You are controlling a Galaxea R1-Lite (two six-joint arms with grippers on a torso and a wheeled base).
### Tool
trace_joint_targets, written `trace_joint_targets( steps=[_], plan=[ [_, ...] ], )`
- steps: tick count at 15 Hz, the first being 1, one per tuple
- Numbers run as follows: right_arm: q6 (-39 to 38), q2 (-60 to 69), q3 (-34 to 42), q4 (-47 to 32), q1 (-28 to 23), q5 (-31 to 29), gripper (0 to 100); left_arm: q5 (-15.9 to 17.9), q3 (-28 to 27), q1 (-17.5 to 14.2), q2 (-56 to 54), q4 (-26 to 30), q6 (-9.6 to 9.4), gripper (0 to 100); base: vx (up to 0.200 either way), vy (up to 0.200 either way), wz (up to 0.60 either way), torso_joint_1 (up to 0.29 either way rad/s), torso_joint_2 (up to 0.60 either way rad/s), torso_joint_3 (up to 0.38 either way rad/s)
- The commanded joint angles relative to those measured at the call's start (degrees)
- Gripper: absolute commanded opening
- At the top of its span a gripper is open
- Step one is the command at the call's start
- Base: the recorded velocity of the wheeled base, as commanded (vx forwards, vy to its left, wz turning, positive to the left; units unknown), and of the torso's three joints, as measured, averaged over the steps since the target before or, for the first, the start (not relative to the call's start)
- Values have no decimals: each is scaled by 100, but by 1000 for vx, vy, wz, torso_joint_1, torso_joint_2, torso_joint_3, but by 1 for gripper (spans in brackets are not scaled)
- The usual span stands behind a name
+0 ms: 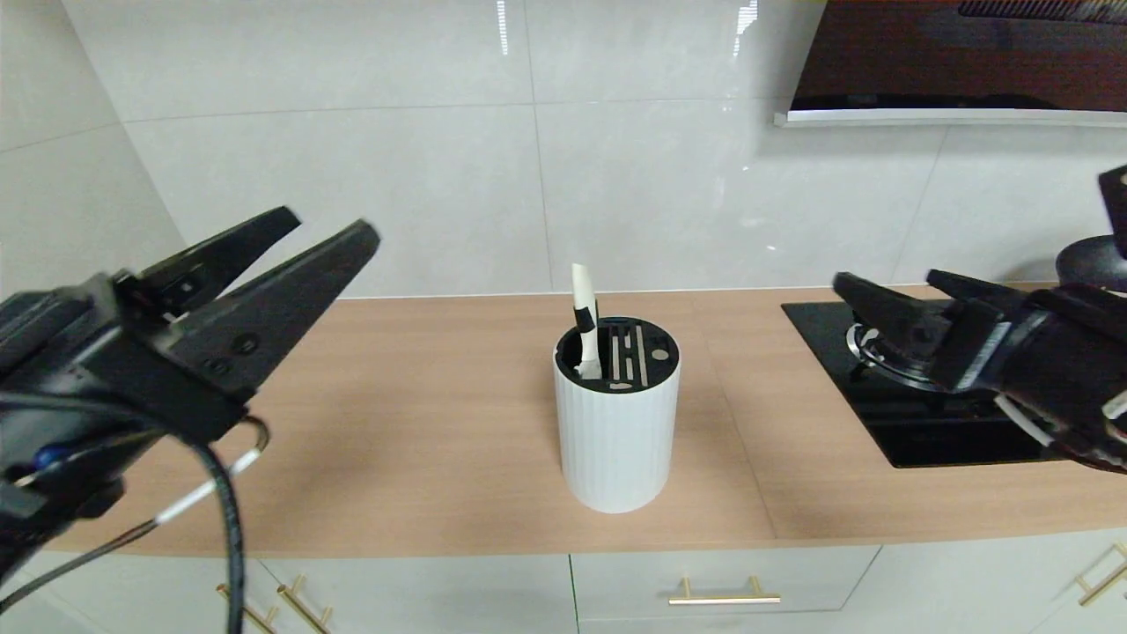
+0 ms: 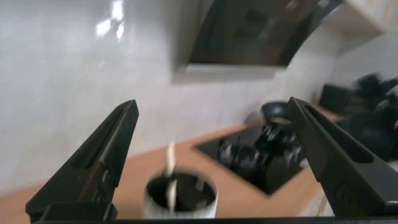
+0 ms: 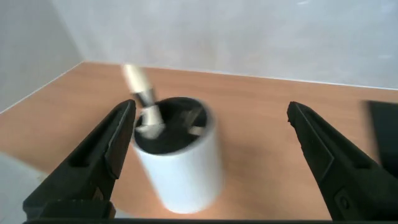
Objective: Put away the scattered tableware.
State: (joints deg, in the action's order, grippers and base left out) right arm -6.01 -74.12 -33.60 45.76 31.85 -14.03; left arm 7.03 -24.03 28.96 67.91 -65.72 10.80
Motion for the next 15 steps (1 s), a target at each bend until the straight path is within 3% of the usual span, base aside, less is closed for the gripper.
trace_joint_targets(
  steps=[1, 2, 4, 5, 7, 11, 13, 15],
  plan=[
    [-23, 890, 899, 12, -1120, 32, 100, -27, 786, -646, -1773, 1017, 124, 100, 0, 0, 0, 0, 0, 0],
    [-49, 1154, 1277, 29, -1718, 261, 100, -27, 900, -787, -2432, 1694, 168, 100, 0, 0, 0, 0, 0, 0],
    [-32, 2077, 1786, 3, -2421, 1104, 100, -35, 865, -796, -3698, 3179, 168, 100, 0, 0, 0, 0, 0, 0],
    [-23, 2648, 1874, -85, -2517, 1473, 100, -35, 733, -840, -4339, 4041, 168, 100, 0, 0, 0, 0, 0, 0],
    [3, 3553, 1866, -911, -2526, 1535, 100, -9, 539, -1183, -5201, 5341, 168, 100, 0, 0, 0, 0, 0, 0],
    [293, 5610, 1769, -2968, -2526, 1544, 100, 44, 522, -1736, -6229, 6176, 133, 100, 0, 0, 0, 0, 0, 0],
    [531, 6436, 1567, -3882, -2526, 1517, 100, -334, 531, -1842, -6220, 6203, 124, 100, 0, 0, 0, 0, 0, 0],
    [575, 6867, 1496, -4383, -2553, 1447, 100, -510, 539, -2193, -6229, 6203, 27, 100, 0, 0, 0, 0, 0, 0]
  ],
)
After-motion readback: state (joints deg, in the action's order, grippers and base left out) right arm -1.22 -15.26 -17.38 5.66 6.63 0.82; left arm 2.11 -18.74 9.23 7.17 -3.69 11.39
